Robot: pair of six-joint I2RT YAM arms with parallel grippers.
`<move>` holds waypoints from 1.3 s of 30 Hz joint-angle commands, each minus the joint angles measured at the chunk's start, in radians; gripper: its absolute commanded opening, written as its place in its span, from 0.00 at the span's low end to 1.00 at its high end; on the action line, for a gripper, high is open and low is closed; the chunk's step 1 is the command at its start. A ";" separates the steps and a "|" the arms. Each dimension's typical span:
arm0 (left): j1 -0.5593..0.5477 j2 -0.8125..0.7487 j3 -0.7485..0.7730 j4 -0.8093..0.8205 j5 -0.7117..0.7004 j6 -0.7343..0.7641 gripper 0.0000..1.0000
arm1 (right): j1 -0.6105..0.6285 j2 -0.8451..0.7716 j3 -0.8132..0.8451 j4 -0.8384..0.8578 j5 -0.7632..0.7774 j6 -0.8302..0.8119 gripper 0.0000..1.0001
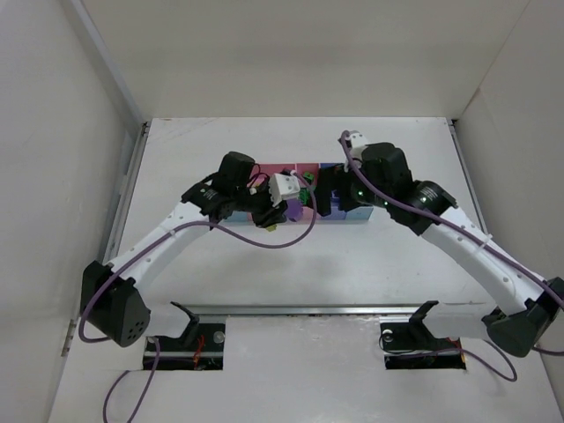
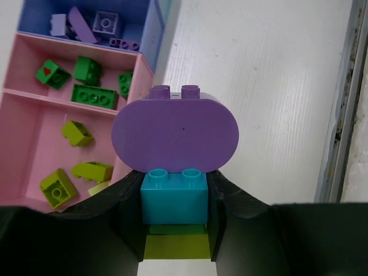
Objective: Sort the legos into containers by color
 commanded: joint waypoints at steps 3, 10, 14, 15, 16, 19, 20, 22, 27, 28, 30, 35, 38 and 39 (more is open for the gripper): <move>0.040 -0.067 -0.067 0.065 0.048 -0.085 0.00 | 0.075 0.054 0.058 0.192 -0.197 0.048 1.00; 0.040 -0.111 -0.077 0.054 0.048 -0.119 0.00 | 0.075 0.138 0.033 0.238 -0.280 0.068 1.00; 0.040 -0.140 -0.077 0.068 0.058 -0.128 0.00 | 0.075 0.188 0.023 0.267 -0.269 0.068 1.00; 0.040 -0.166 -0.090 0.068 0.058 -0.137 0.00 | 0.075 0.218 0.048 0.267 -0.269 0.068 1.00; 0.040 -0.175 -0.100 0.068 0.058 -0.138 0.00 | 0.075 0.235 0.062 0.267 -0.269 0.068 1.00; 0.040 -0.218 -0.126 0.068 0.058 -0.138 0.00 | 0.075 0.296 0.118 0.229 -0.269 0.056 1.00; 0.040 -0.234 -0.142 0.068 0.058 -0.128 0.00 | 0.075 0.310 0.129 0.217 -0.269 0.042 1.00; 0.040 -0.283 -0.164 0.097 0.058 -0.128 0.00 | 0.075 0.330 0.152 0.217 -0.289 0.033 1.00; 0.040 -0.347 -0.224 0.186 0.080 -0.128 0.00 | 0.075 0.365 0.152 0.280 -0.403 0.033 1.00; 0.040 -0.358 -0.224 0.198 0.081 -0.128 0.00 | 0.075 0.366 0.152 0.301 -0.423 0.033 0.99; 0.040 -0.367 -0.233 0.221 0.091 -0.160 0.00 | 0.075 0.376 0.163 0.301 -0.440 0.033 0.94; 0.040 -0.367 -0.233 0.231 0.039 -0.161 0.00 | 0.065 0.376 0.151 0.324 -0.495 0.033 0.65; 0.087 -0.367 -0.233 0.264 0.039 -0.215 0.00 | 0.056 0.367 0.126 0.324 -0.550 0.033 0.52; 0.104 -0.367 -0.233 0.280 0.039 -0.237 0.00 | 0.056 0.367 0.112 0.324 -0.564 0.033 0.49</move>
